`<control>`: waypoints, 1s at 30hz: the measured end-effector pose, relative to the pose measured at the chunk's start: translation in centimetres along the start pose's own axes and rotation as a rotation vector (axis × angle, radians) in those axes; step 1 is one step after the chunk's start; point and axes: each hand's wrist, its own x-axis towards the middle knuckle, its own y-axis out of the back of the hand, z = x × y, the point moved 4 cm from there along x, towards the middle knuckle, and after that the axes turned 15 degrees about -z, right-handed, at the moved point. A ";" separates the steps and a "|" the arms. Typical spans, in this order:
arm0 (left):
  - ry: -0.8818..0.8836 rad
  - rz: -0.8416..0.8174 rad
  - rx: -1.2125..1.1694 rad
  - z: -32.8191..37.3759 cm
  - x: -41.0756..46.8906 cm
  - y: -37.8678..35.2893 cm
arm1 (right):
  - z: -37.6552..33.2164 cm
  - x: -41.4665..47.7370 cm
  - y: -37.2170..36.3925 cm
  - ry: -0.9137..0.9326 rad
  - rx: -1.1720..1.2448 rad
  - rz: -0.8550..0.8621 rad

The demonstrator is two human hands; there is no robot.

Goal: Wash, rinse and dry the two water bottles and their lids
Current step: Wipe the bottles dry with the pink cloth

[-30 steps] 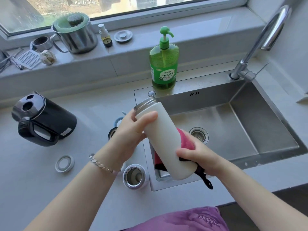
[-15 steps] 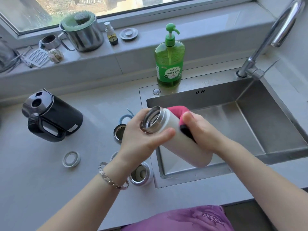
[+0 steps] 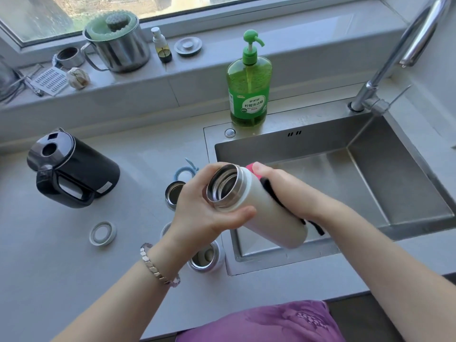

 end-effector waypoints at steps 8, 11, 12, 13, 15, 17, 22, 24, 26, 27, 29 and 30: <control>0.015 0.115 -0.168 -0.8 0.0 0.7 | 5.4 -1.2 1.2 -0.181 0.762 -0.089; -0.011 0.223 -0.079 -0.9 -0.4 1.1 | 5.8 -0.7 -0.4 -0.126 1.246 0.122; -0.022 0.242 -0.034 -0.7 -0.5 1.0 | 5.7 -0.4 -0.7 -0.092 1.336 0.221; -0.037 0.256 0.011 -0.5 -0.6 0.8 | 5.7 -0.2 -0.7 -0.060 1.371 0.323; -0.073 0.284 0.083 -0.1 -0.8 0.4 | 5.4 0.0 -0.3 0.023 1.281 0.493; -0.101 0.317 0.118 0.4 -0.9 0.1 | 4.9 -0.3 -0.1 0.079 1.103 0.638; -0.162 0.299 0.169 1.5 -1.2 -0.5 | 4.8 -1.1 -0.2 0.079 0.652 0.860; -0.160 0.318 0.162 1.7 -1.8 -0.1 | 4.7 -1.1 0.0 0.055 0.463 0.870; -0.146 0.341 0.169 2.1 -2.5 0.9 | 4.1 -1.1 0.0 0.050 0.277 0.878; -0.140 0.357 0.183 2.6 -2.9 1.6 | 3.6 -1.1 0.0 0.069 0.180 0.881; -0.136 0.406 0.239 3.8 -4.1 4.0 | 1.9 -1.0 -0.1 0.134 0.016 0.853; -0.134 0.440 0.280 4.5 -5.0 5.5 | 1.0 -0.8 -0.3 0.155 -0.054 0.815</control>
